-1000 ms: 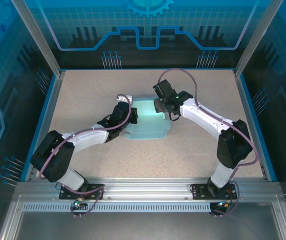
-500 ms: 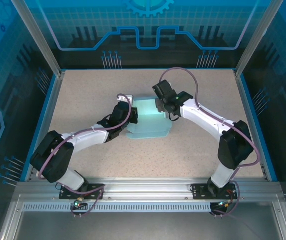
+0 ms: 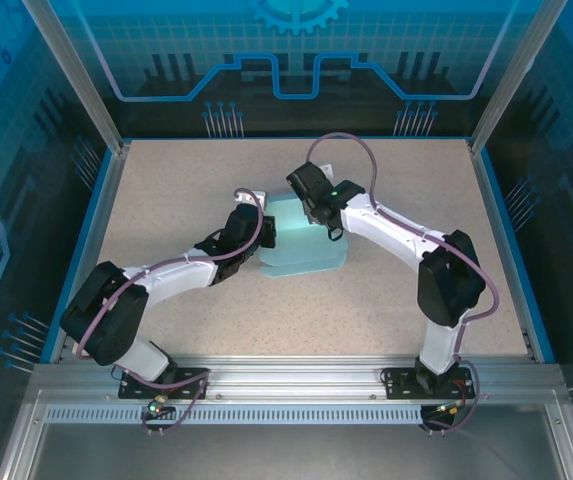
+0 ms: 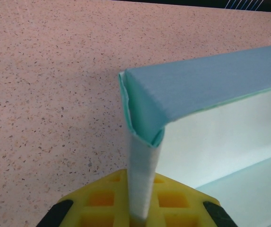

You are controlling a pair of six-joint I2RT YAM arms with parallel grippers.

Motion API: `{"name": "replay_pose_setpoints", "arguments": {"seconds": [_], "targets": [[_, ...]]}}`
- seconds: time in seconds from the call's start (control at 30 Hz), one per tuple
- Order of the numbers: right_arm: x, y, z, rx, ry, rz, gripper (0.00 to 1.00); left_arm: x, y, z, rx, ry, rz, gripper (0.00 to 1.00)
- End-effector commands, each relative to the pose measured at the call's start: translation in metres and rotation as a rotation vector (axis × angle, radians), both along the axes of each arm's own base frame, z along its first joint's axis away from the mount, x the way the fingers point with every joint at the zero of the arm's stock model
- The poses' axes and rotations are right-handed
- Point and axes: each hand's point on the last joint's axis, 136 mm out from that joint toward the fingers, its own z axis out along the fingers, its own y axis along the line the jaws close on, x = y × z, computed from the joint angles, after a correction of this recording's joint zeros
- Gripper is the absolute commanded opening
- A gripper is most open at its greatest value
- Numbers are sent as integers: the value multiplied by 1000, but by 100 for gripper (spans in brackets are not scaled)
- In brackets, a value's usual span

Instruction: Fold the paper box

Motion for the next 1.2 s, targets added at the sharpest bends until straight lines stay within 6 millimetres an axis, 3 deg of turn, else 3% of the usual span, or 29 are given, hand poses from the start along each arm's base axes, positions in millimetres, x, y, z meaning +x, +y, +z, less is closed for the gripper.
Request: {"name": "replay_pose_setpoints", "arguments": {"seconds": [0.0,0.27,0.57,0.9,1.17], "targets": [[3,-43,-6,-233,4,-91,11,-2,-2,13,6,-29,-24,6],[5,-58,-15,-327,31,-106,11,-2,-1,12,12,-27,-21,6],[-2,-15,-3,-86,37,40,25,-1,0,9,20,-19,-16,6],[-26,21,13,172,73,185,58,0,2,6,39,-10,-6,6],[-39,35,37,282,72,290,65,2,6,3,47,-2,5,6]]}}
